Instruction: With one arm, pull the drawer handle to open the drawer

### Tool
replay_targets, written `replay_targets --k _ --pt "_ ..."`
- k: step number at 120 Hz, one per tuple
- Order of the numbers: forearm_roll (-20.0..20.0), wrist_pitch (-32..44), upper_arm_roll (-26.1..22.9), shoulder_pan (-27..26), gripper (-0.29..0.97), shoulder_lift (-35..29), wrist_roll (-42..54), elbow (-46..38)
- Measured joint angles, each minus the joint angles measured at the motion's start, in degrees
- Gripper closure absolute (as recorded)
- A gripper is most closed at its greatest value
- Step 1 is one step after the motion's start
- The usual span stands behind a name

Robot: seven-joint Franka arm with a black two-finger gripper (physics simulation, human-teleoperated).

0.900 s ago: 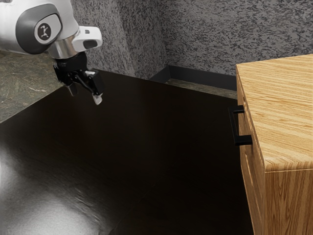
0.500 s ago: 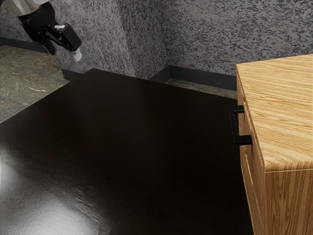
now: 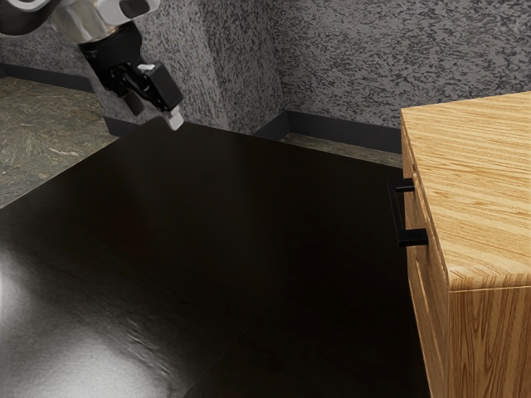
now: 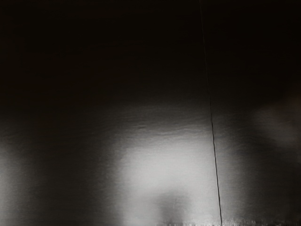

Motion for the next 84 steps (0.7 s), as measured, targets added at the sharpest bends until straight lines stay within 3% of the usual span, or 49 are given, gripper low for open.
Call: replay_targets --k 10,18,44,58,62,74,84 --pt "4.75 -0.25 0.0 -2.7 0.0 -1.31 -1.38 -7.72" --pt "4.44 -0.03 0.04 -4.42 0.0 -2.06 -4.19 -9.39" --pt "-5.3 4.89 -0.07 -7.81 0.0 -2.11 -20.83 -9.9" --pt "-12.19 10.11 -1.61 -6.24 0.0 3.12 -30.14 -7.69" --pt "-13.49 11.32 -4.89 -3.42 0.0 5.19 -32.37 -5.79" --pt "-14.29 13.95 -32.16 18.62 0.0 9.32 -38.33 -1.94" --pt "-14.24 15.35 -39.51 24.63 0.0 10.12 -42.59 -1.23"
